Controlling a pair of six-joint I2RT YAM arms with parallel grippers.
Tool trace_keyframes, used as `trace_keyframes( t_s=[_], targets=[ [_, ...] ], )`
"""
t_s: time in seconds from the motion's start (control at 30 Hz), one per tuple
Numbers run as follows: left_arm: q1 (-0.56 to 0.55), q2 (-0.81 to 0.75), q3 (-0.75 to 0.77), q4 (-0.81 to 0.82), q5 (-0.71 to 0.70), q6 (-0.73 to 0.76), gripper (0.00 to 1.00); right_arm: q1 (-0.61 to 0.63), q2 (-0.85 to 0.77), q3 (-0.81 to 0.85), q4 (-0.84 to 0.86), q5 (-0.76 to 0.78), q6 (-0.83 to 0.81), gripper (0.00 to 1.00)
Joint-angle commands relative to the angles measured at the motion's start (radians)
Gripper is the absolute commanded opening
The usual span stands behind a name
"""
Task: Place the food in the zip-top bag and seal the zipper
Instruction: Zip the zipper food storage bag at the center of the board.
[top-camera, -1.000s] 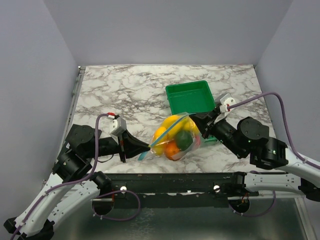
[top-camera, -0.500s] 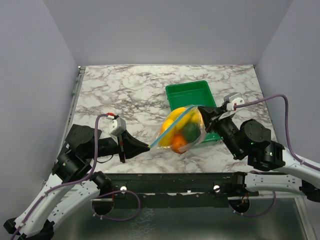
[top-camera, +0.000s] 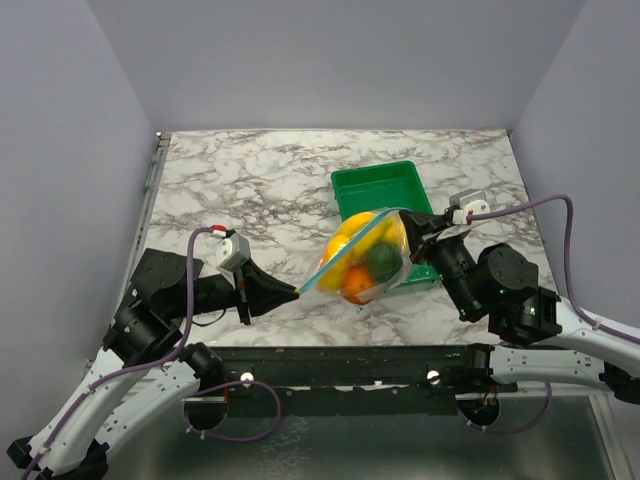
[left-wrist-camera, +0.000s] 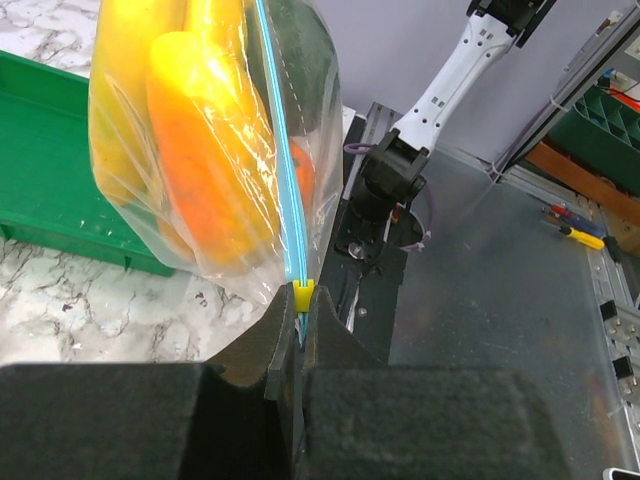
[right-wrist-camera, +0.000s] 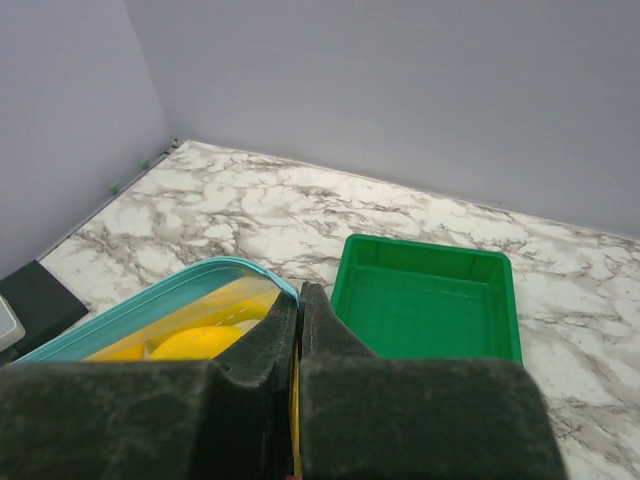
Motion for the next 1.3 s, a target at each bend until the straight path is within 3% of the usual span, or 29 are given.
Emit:
trace_keyframes(
  t_s=[0.0,0.6,0.73,0.93,1.07,1.27],
  targets=[
    [-0.003,-0.003,0.038,-0.072,0.015,-0.009,0.0,-0.016,-0.029,0.019,0.061,0.124,0.006,0.01],
    [-0.003,0.084,0.091,-0.039,-0.228,0.002,0.0,-0.016,0.018,0.034,-0.121,-0.133,0.177,0.01],
    [-0.003,0.092,0.089,-0.04,-0.298,0.004,0.07,-0.016,0.026,0.048,-0.141,-0.21,0.182,0.01],
    [-0.003,0.095,0.081,-0.044,-0.387,0.005,0.26,-0.016,0.052,0.065,-0.183,-0.292,0.184,0.01],
    [-0.003,0.096,0.082,-0.053,-0.418,0.016,0.4,-0.016,0.054,0.069,-0.2,-0.32,0.177,0.01],
    [-0.003,0.1,0.09,-0.055,-0.4,0.025,0.52,-0.016,0.054,0.097,-0.235,-0.391,0.163,0.01]
  ],
)
